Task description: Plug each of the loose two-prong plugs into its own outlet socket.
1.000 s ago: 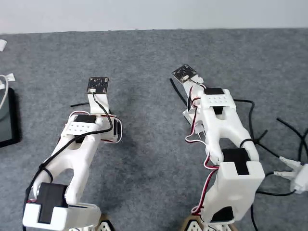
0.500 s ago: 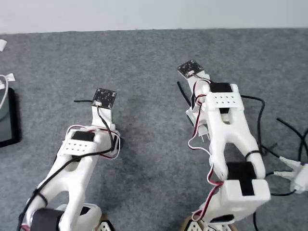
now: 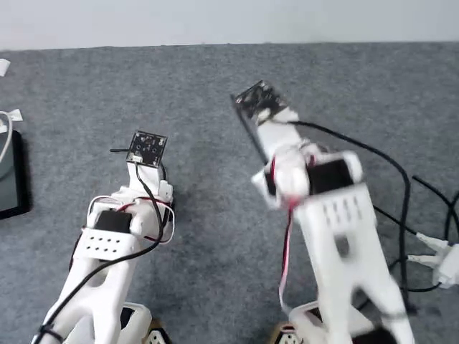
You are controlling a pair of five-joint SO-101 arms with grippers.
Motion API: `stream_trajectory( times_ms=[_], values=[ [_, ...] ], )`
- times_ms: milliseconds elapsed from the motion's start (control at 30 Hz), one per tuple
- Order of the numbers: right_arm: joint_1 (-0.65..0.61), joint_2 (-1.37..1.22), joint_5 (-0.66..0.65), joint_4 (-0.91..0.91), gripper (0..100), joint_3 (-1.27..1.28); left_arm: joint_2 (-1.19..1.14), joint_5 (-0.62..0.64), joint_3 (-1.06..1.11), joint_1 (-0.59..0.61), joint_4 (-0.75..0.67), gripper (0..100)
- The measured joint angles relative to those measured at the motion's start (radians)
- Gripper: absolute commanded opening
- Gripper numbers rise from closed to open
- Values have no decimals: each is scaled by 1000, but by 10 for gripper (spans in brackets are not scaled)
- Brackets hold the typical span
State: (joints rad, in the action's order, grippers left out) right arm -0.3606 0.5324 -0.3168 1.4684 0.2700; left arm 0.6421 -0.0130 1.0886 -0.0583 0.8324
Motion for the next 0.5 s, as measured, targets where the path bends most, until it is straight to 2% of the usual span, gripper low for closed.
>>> stream_trajectory(
  times_ms=[167,367,500],
  values=[
    [-178,195,58,95,8,-2,-95,0,-74,0,112,12],
    [-275,281,80,101,8,6,-307,-92,-147,-26,121,12],
    [-331,284,104,98,8,54,-344,-147,-157,-40,121,12]
  ],
)
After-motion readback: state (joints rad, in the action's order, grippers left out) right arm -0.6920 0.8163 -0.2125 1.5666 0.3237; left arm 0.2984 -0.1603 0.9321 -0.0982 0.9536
